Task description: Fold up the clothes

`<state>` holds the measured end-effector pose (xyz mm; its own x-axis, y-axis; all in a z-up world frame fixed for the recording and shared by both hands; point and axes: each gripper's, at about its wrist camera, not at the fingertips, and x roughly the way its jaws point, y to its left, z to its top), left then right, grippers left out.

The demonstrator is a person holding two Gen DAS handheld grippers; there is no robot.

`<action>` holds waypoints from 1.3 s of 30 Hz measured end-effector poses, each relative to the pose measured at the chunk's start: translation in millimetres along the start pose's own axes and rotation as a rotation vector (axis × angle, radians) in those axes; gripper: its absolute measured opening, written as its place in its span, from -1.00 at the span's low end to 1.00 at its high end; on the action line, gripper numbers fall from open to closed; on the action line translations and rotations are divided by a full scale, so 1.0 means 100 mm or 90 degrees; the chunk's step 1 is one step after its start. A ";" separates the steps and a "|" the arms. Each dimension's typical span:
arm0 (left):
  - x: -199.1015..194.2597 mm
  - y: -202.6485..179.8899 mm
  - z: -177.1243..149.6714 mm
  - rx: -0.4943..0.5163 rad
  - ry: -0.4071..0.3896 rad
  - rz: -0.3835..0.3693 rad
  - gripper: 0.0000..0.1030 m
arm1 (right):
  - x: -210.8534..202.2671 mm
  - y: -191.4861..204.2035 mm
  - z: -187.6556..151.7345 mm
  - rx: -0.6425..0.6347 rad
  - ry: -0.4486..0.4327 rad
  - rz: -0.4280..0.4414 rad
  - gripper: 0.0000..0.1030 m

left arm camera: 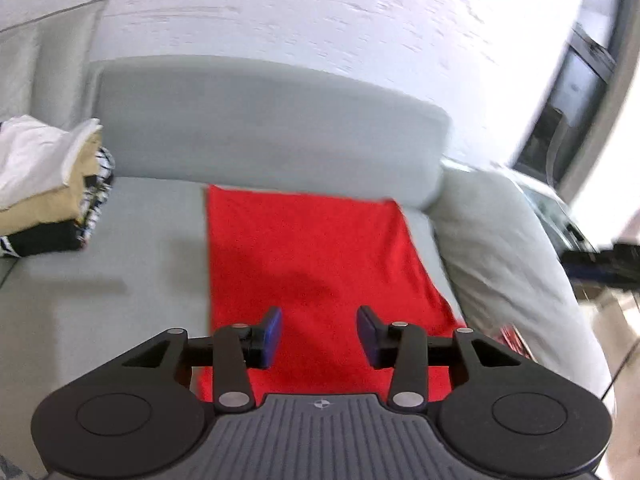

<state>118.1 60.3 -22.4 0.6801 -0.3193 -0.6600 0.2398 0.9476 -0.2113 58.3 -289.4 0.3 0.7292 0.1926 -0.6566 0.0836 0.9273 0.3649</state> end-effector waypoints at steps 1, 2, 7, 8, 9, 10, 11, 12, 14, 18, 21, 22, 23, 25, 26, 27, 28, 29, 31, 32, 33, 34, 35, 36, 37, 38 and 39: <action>0.07 0.05 0.12 -0.006 -0.002 0.009 -0.22 | 0.05 0.00 0.12 0.003 -0.002 -0.006 0.21; 0.18 0.10 0.21 -0.008 -0.002 0.017 -0.21 | 0.10 -0.01 0.24 0.005 -0.005 -0.012 0.21; 1.01 0.45 0.49 -0.015 0.010 0.057 -0.05 | 0.76 -0.08 0.58 0.002 0.017 -0.033 0.24; 1.24 0.56 0.51 -0.025 0.020 0.072 -0.05 | 0.98 -0.12 0.63 0.005 0.028 -0.031 0.24; 1.48 0.67 0.52 -0.037 0.029 0.086 -0.06 | 1.23 -0.19 0.67 0.013 0.044 -0.025 0.24; 1.72 0.80 0.55 -0.056 0.040 0.092 -0.08 | 1.49 -0.26 0.72 0.022 0.060 -0.019 0.16; 1.94 0.93 0.57 -0.075 0.050 0.098 -0.12 | 1.77 -0.36 0.77 0.033 0.076 -0.012 -0.02; 2.10 1.06 0.58 -0.093 0.055 0.098 -0.12 | 2.04 -0.45 0.81 0.044 0.093 -0.005 -0.16; 2.46 1.29 0.67 -0.119 0.059 0.100 -0.11 | 2.51 -0.63 0.90 0.070 0.096 -0.008 -0.33; 3.04 1.56 0.87 -0.136 0.051 0.096 -0.08 | 3.26 -0.95 1.11 0.124 0.068 -0.033 -0.15; 3.39 1.64 0.97 -0.125 0.045 0.083 -0.10 | 3.69 -1.19 1.28 0.175 0.047 -0.021 -0.14; 3.47 1.63 1.00 -0.112 0.041 0.077 -0.13 | 3.80 -1.26 1.32 0.184 0.047 -0.016 -0.14; 3.55 1.63 1.03 -0.098 0.036 0.072 -0.14 | 3.90 -1.31 1.36 0.189 0.048 -0.012 -0.16; 3.69 1.60 1.10 -0.067 0.026 0.070 -0.18 | 4.08 -1.38 1.43 0.180 0.042 0.004 -0.25; 3.75 1.60 1.13 -0.056 0.024 0.071 -0.20 | 4.16 -1.39 1.47 0.165 0.038 0.009 -0.30; 3.79 1.58 1.15 -0.046 0.018 0.075 -0.20 | 4.21 -1.39 1.50 0.151 0.039 0.011 -0.30; 3.82 1.57 1.17 -0.041 0.016 0.077 -0.29 | 4.26 -1.39 1.52 0.138 0.040 0.012 -0.33; 3.84 1.56 1.19 -0.036 0.014 0.081 -0.57 | 4.31 -1.38 1.54 0.125 0.042 0.013 -0.35; 3.84 1.55 1.23 -0.030 0.011 0.090 -0.94 | 4.38 -1.35 1.58 0.098 0.044 0.011 -0.44; 3.82 1.53 1.24 -0.024 0.011 0.092 -0.94 | 4.40 -1.32 1.59 0.083 0.043 0.007 -0.69; 3.77 1.50 1.24 -0.013 0.008 0.095 -0.94 | 4.41 -1.28 1.59 0.068 0.047 0.005 -0.88; 3.68 1.46 1.24 -0.006 0.002 0.098 -0.95 | 4.38 -1.23 1.58 0.051 0.045 -0.004 -0.89; 3.60 1.42 1.24 0.001 -0.004 0.100 -0.95 | 4.32 -1.17 1.58 0.033 0.033 -0.021 -0.90; 3.51 1.39 1.24 0.006 -0.010 0.103 -0.95 | 4.26 -1.10 1.57 0.015 0.021 -0.037 -0.90; 3.38 1.36 1.24 0.005 -0.018 0.103 -0.95 | 4.17 -1.05 1.57 0.007 0.010 -0.047 -0.90; 3.24 1.33 1.25 0.004 -0.027 0.103 -0.95 | 4.05 -1.01 1.58 0.012 0.000 -0.051 -0.90; 3.07 1.30 1.25 0.001 -0.036 0.097 -0.95 | 3.91 -0.96 1.59 0.017 -0.011 -0.052 -0.90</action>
<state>444.4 83.4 -161.9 0.7463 -0.1721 -0.6430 0.1321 0.9851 -0.1103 443.4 -354.6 -186.5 0.7306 0.1104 -0.6738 0.1617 0.9308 0.3278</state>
